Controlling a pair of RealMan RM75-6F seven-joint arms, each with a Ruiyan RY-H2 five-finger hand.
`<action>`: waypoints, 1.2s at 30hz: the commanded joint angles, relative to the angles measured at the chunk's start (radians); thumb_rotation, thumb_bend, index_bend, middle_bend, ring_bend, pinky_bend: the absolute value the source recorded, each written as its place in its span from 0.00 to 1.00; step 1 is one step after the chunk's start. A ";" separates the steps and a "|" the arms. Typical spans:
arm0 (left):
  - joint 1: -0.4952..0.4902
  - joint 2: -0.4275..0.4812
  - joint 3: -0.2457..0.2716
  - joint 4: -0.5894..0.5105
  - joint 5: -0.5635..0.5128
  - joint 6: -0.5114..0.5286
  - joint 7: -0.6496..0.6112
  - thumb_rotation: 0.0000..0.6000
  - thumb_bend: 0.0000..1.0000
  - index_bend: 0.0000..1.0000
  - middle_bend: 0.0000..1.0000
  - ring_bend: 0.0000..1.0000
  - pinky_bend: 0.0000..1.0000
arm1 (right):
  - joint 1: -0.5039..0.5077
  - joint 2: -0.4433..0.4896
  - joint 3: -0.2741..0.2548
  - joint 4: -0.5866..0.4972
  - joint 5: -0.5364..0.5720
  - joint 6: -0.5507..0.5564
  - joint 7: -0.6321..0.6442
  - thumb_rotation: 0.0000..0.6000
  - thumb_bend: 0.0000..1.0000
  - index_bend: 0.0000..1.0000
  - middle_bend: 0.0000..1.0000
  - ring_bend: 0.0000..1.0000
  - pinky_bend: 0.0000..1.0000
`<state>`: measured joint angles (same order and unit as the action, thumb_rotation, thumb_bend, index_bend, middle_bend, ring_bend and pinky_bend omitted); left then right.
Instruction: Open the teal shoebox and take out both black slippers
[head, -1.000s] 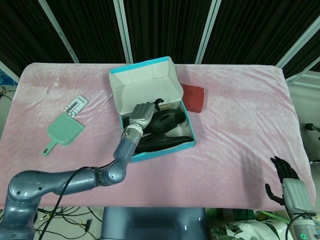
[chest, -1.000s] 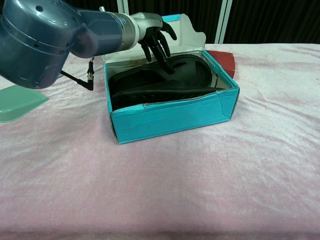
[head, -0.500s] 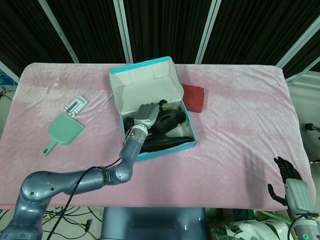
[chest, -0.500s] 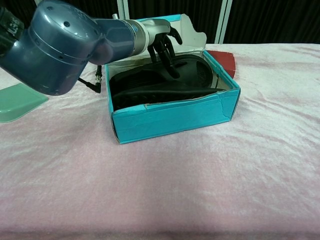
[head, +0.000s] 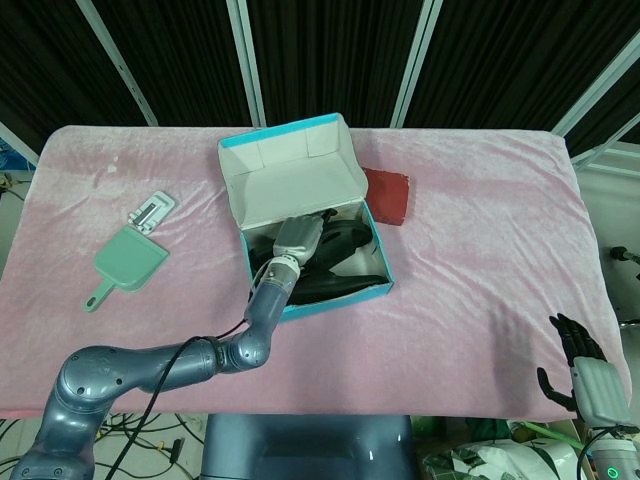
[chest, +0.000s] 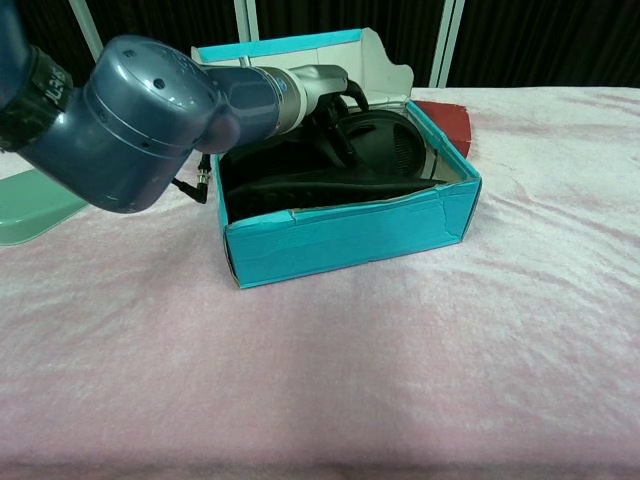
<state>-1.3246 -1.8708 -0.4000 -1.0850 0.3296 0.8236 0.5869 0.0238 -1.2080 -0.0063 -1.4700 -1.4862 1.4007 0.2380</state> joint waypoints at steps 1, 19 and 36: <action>0.004 -0.006 0.006 0.010 0.018 0.006 -0.001 1.00 0.38 0.30 0.43 0.38 0.45 | 0.000 0.000 0.001 0.001 -0.001 0.000 0.003 1.00 0.36 0.00 0.05 0.00 0.14; 0.114 0.048 0.029 0.013 0.473 -0.004 -0.337 1.00 0.54 0.41 0.53 0.45 0.48 | -0.007 0.009 0.003 -0.015 -0.008 0.015 0.006 1.00 0.36 0.00 0.05 0.00 0.14; 0.096 -0.023 -0.016 0.051 0.153 0.061 -0.139 1.00 0.55 0.39 0.53 0.51 0.84 | -0.013 0.015 -0.001 -0.035 -0.009 0.018 -0.006 1.00 0.36 0.00 0.05 0.00 0.14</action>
<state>-1.2157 -1.8765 -0.4104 -1.0486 0.5089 0.8536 0.4102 0.0107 -1.1927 -0.0072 -1.5049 -1.4956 1.4192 0.2315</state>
